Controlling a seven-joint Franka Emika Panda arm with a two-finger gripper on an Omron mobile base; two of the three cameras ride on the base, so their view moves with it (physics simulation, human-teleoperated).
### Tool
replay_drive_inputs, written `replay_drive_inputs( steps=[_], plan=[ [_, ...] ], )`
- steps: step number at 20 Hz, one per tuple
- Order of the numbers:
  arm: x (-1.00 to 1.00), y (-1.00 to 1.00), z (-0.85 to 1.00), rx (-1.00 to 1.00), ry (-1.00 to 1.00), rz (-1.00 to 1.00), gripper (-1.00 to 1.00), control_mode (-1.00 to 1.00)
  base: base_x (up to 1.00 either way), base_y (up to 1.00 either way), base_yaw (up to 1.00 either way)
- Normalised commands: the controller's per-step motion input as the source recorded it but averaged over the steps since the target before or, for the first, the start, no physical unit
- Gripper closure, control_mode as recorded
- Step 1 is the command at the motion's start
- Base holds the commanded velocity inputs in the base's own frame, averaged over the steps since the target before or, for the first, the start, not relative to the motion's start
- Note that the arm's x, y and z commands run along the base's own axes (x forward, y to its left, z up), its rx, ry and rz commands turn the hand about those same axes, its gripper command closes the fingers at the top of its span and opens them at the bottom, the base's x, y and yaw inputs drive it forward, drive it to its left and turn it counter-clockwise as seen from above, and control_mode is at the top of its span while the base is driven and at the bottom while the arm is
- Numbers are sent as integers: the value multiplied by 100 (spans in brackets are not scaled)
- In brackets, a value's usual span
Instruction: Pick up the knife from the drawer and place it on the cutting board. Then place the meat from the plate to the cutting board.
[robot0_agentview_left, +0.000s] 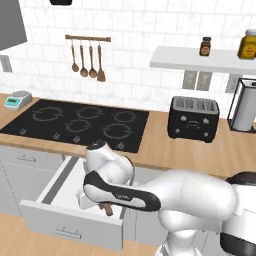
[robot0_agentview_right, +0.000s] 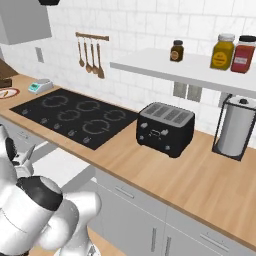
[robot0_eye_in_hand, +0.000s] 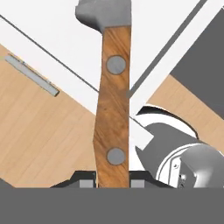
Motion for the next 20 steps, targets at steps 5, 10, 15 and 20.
replay_drive_inputs(
  steps=[5, 10, 15, 20],
  plan=[
    [-47, -47, 100, 5, -4, 0, 100, -100, 0, 0, 0],
    [0, 0, 0, 0, 0, 0, 100, 100, -92, -11, 16],
    [0, 0, 0, 0, 0, 0, 100, 100, -100, 13, 39],
    [0, 0, 0, 0, 0, 0, 100, 100, -45, 83, 46]
  ],
)
